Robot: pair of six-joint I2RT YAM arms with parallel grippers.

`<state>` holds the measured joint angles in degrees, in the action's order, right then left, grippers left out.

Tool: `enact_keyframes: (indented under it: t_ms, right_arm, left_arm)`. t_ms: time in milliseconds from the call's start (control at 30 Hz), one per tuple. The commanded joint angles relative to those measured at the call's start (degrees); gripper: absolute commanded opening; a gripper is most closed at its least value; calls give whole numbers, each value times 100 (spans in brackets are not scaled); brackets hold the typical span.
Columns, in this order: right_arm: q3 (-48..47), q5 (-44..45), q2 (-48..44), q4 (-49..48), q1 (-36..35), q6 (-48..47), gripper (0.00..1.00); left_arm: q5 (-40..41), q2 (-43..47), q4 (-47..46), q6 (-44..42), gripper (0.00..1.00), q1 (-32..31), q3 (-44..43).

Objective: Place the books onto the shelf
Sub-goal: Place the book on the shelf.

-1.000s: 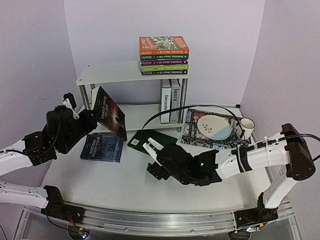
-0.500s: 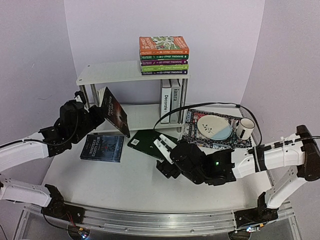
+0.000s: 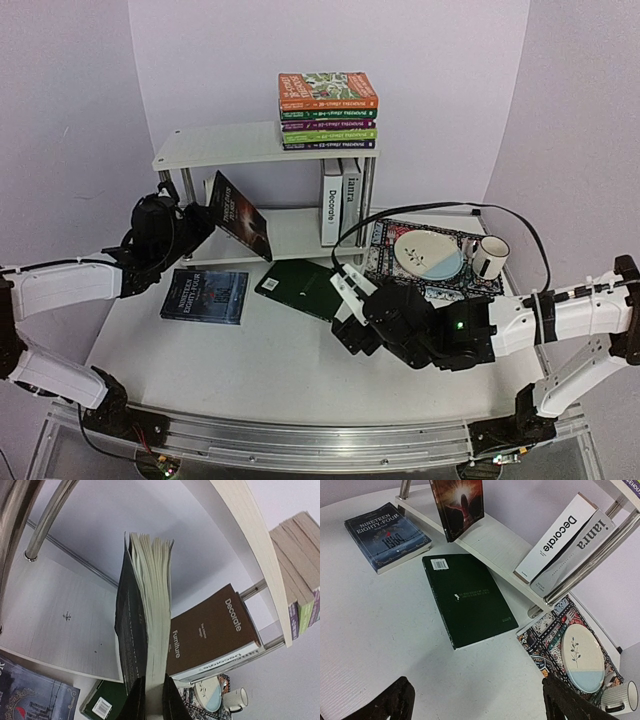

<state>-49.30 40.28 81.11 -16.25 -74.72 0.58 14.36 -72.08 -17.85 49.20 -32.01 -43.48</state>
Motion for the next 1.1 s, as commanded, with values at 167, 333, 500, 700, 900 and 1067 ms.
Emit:
enact_keyframes:
  t_ms: [167, 333, 500, 700, 900, 1067]
  right_arm:
    - [-69, 186, -95, 192, -27, 156, 89]
    - [-124, 133, 10, 199, -25, 170, 89]
    - [-187, 84, 73, 202, -25, 163, 89]
    - [-201, 90, 83, 210, -25, 154, 89]
    - [-175, 138, 85, 278, -25, 253, 89]
    - [-130, 163, 5, 319, -28, 285, 89]
  left_arm:
    - [-562, -243, -1360, 797, 0, 533, 177]
    - [-598, -344, -1497, 1106, 0, 600, 584]
    - [-489, -422, -1501, 1235, 0, 645, 855]
    - [-697, -887, -1477, 1462, 0, 768, 839]
    - [-480, -1283, -1445, 2076, 2, 871, 794]
    - [-298, -1584, -1449, 2459, 6, 872, 669]
